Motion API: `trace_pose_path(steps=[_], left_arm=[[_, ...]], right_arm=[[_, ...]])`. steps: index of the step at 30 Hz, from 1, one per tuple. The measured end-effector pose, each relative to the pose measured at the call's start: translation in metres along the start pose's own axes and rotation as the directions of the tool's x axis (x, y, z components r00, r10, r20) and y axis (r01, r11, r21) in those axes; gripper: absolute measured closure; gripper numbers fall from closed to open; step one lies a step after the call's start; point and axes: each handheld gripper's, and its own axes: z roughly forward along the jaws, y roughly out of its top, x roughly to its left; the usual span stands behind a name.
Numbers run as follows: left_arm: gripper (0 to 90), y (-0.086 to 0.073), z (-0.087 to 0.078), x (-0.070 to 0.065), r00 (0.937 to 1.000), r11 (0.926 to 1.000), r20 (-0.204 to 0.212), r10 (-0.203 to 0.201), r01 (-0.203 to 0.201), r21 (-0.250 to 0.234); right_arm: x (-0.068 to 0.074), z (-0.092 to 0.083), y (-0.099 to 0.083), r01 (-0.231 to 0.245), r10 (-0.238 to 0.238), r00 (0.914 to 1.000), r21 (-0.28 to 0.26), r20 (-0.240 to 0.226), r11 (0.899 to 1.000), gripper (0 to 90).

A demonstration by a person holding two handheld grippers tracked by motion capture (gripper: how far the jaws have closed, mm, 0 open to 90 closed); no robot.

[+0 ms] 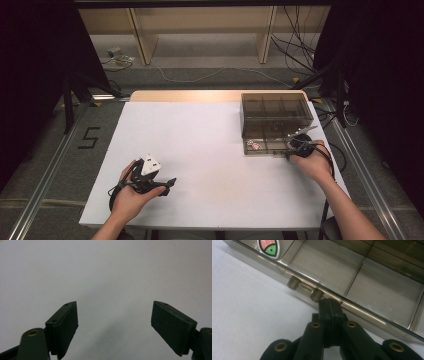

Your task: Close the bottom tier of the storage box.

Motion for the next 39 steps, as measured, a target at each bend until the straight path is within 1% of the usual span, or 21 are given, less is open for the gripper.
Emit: trace_pose_path(steps=[12, 29, 39], left_arm=[[21.7, 0.0001, 0.0001, -0.0003, 1.0000, 1.0000, 0.001, 0.004, -0.004, 0.000], [21.8, 0.0003, 0.0001, -0.0004, 1.0000, 1.0000, 0.000, 0.006, -0.006, 0.001], [21.8, 0.0002, 0.0002, -0.0005, 1.0000, 1.0000, 0.000, 0.005, -0.005, 0.001]], right_arm=[[-0.0004, 0.0021, 0.0023, -0.004, 0.004, 1.0000, -0.013, 0.007, 1.000, 90.0], [-0.0014, 0.0045, 0.0059, 0.004, -0.003, 0.9999, -0.023, 0.010, 1.000, 90.0], [-0.0022, 0.0063, 0.0086, 0.006, -0.005, 0.9999, -0.022, 0.016, 1.000, 90.0]])
